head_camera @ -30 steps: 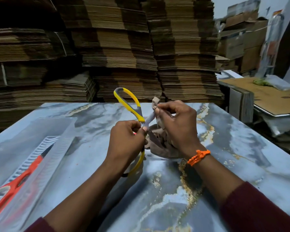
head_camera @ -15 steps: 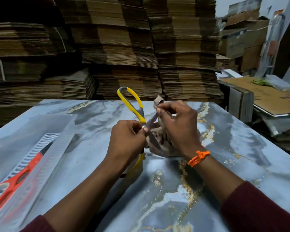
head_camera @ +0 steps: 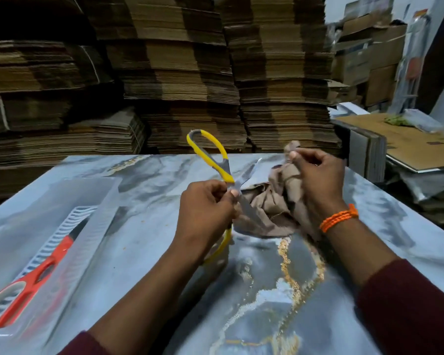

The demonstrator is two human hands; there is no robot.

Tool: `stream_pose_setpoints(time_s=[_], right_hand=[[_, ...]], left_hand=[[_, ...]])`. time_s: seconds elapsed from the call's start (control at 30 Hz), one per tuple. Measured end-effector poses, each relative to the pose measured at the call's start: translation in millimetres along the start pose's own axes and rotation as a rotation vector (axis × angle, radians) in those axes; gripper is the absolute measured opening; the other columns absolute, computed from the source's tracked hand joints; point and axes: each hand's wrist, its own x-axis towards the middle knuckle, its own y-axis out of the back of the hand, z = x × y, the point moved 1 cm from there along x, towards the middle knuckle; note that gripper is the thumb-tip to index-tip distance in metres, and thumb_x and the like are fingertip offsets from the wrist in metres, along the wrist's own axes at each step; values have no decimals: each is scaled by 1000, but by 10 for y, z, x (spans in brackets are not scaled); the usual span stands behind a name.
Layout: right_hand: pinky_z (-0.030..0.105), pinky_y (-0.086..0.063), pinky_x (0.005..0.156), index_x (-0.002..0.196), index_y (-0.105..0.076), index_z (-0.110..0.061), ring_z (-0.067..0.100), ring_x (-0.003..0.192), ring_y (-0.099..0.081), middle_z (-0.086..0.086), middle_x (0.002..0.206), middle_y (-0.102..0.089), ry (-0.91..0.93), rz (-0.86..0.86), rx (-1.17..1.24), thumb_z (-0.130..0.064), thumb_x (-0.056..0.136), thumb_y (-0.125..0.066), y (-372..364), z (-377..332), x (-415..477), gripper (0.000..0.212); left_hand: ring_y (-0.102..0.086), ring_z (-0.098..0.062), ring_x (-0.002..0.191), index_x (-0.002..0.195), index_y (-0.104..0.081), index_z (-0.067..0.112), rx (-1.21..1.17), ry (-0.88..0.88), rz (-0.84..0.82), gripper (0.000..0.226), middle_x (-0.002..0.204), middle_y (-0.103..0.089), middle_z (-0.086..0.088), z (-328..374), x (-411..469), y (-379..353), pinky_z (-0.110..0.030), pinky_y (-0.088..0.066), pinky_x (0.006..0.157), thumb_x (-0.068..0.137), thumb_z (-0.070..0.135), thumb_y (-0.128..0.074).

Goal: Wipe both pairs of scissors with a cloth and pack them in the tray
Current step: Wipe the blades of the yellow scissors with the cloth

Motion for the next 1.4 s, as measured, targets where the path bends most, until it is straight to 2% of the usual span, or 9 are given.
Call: stream_pose_setpoints(time_s=[0.1,0.27,0.33,0.5,0.7,0.9,1.07,1.27,1.4], right_hand=[[33,-61,84,100,-79,-15,9,85,-73,0,93,-78,36,6,-43,-23,89,-80,140,-113,-19,14],[19,-53,78,115,-74,-20,7,86,-67,-5,94,-71,489,-406,-193,-17,90,-77,-299,-568,-666,25],[20,-51,73,116,-77,-19,8,81,-64,1,90,-68,571,-490,-227,-14,89,-77,-428,-568,-808,27],[32,-60,81,99,-83,-14,9,87,-73,-1,90,-77,305,-440,-91,-16,89,-79,-442,-469,-621,11],[14,-55,74,93,-83,-13,0,83,-71,-3,88,-79,248,-280,-146,-18,91,-76,-298,-343,-415,9],[12,-52,79,102,-80,-14,9,91,-69,-3,94,-73,274,-19,-171,-22,93,-73,-78,-331,-289,14],[18,-39,73,105,-79,-15,16,87,-53,-1,88,-65,722,-390,-280,-22,91,-77,-350,-512,-710,15],[31,-45,74,104,-80,-18,22,92,-54,1,88,-69,555,-223,-342,-21,91,-76,-328,-393,-464,13],[25,-40,74,108,-79,-16,18,91,-51,1,88,-66,679,-401,-303,-19,92,-75,-336,-475,-742,16]], left_hand=[[-66,-15,45,65,-70,10,15,47,10,29,50,-68,-1,-88,51,82,-40,-59,56,94,11,-68],[-70,-16,48,66,-71,5,66,47,14,26,51,-68,-6,-121,55,86,-31,-57,48,92,10,-67],[-73,-22,53,66,-72,6,72,47,8,27,54,-70,-8,-175,88,95,-41,-60,50,90,17,-65],[-74,-26,61,74,-77,12,139,-23,-22,22,61,-73,-6,-188,134,103,-47,-61,60,83,25,-63],[-74,-28,62,77,-79,10,153,-34,-19,17,63,-74,-8,-150,85,70,-46,-61,59,89,16,-68],[-71,-22,53,79,-76,6,-53,90,27,17,62,-72,-14,-104,111,84,-41,-62,59,94,12,-71],[-68,-21,50,77,-72,-5,-134,181,-3,23,59,-67,-15,-186,159,132,-38,-58,56,94,11,-70],[-75,-26,57,74,-73,2,-41,79,-9,20,57,-68,-9,-120,124,113,-44,-63,59,93,9,-71],[-75,-28,58,68,-71,9,-24,83,-23,25,53,-66,-5,-120,105,131,-42,-62,57,93,8,-69]])
